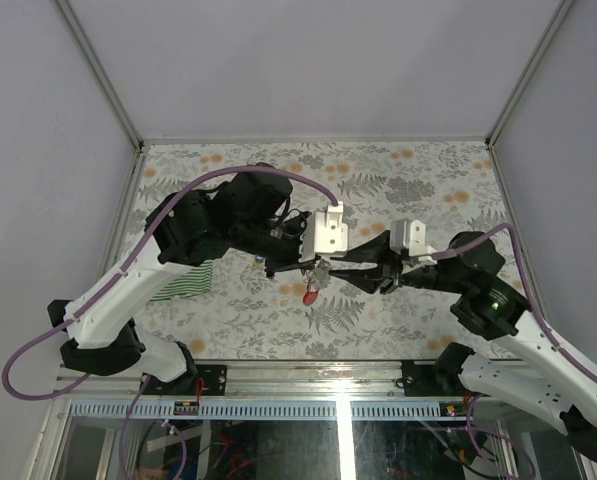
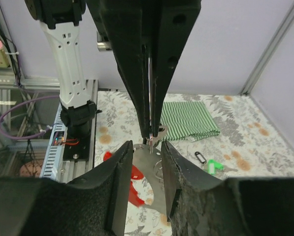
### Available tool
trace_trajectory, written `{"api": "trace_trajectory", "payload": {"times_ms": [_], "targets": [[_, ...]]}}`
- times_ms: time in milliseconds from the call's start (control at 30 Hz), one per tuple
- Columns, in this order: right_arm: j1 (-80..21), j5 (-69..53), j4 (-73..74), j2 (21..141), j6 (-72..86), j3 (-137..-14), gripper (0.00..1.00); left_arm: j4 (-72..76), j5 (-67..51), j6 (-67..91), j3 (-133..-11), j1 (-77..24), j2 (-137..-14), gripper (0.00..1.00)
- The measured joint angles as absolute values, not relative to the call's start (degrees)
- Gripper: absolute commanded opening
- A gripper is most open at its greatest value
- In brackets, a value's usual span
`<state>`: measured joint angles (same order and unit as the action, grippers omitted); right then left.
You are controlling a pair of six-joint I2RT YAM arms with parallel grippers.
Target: Put the keys on the keyring
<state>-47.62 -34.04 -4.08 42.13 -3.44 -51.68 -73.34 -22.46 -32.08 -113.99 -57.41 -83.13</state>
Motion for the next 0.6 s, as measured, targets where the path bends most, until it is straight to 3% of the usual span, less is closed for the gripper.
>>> {"api": "trace_trajectory", "payload": {"times_ms": [400, 600], "targets": [[-47.6, -38.7, -9.9, 48.6, -0.8, -49.6, 0.37, -77.5, -21.4, -33.6, -115.1, -58.2, -83.6, 0.00], [-47.6, -40.0, -12.1, 49.2, 0.0, -49.6, 0.32, -77.6, -21.2, -33.8, -115.1, -58.2, -83.9, 0.00]]}}
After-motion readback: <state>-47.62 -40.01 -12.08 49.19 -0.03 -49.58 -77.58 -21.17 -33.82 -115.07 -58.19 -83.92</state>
